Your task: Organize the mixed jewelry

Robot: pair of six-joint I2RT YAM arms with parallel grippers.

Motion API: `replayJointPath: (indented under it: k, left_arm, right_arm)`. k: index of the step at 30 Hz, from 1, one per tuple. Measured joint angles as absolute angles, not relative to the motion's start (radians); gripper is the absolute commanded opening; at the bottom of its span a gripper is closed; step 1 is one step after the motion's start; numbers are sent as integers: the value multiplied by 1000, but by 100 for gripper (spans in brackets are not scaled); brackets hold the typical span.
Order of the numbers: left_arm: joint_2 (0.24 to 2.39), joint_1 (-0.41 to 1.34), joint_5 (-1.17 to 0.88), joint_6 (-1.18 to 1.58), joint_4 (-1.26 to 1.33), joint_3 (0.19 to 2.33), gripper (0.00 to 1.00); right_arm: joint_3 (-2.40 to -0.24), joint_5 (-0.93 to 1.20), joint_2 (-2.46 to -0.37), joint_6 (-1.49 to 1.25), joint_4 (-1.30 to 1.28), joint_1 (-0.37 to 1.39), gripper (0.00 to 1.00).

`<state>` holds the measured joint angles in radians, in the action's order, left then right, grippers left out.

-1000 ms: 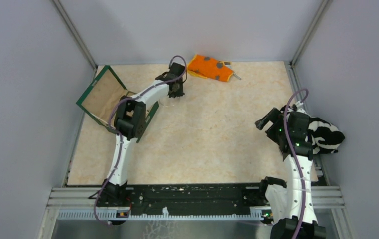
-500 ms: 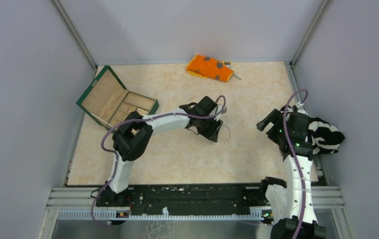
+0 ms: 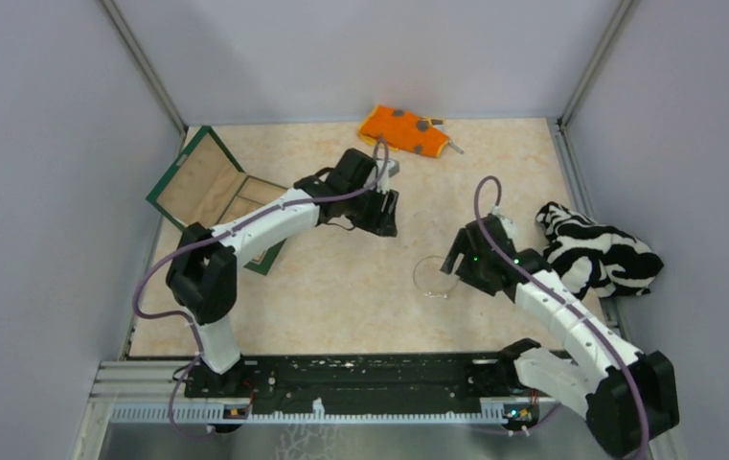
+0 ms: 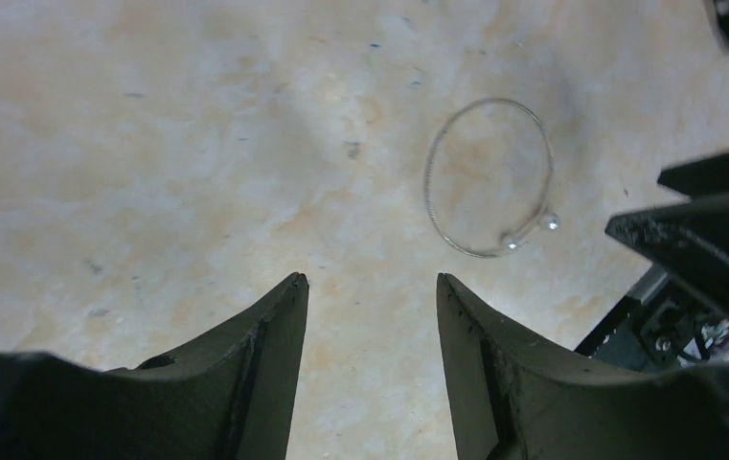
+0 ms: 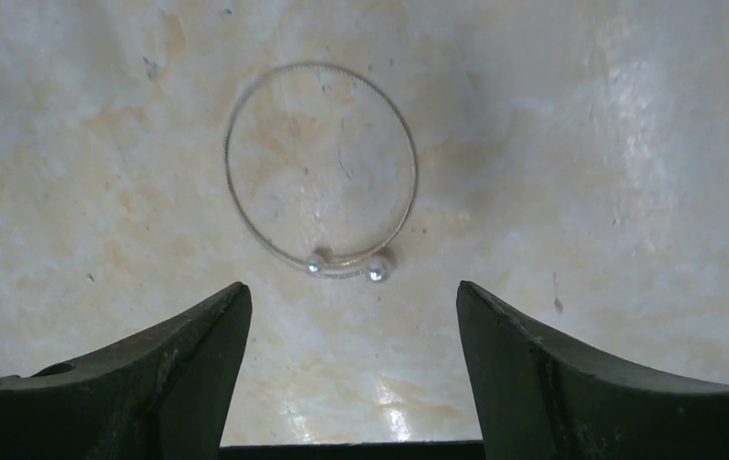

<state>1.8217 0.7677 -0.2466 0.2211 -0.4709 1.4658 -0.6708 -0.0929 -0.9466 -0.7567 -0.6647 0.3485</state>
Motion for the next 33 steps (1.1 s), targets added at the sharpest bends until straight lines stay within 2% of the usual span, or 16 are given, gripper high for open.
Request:
replayJointPath:
  k: [2,5,15,18,21,23,33]
  left_arm:
    - [1822,709,-252,254,-475,1459,59]
    - [1819,629,-242,296,-469,1430,59]
    - [1816,626,-251,347,-470,1369,58]
    - [1816,627,-254,347,-467,1362,58]
    - [1816,627,-254,345,-467,1353,58]
    - [1816,626,-254,344,-467,1352,58]
    - [1816,626,-254,344,-466,1338,58]
  right_arm:
    - [-669,-158,-986,-850,-694,448,68]
    - [-667,-229,-1035,-1020,-734,534,64]
    - [-668,-282,-1203,-1367,-763,569,55]
    - [-670,-280,-1266,-1420,-777,570,54]
    - [-669,-259,-1312,-1449,-767,570,47]
    - [-669,-242,-1320,-1463,-747,570,39]
    - [-668,-216,-1320,-1498,-696,570,34]
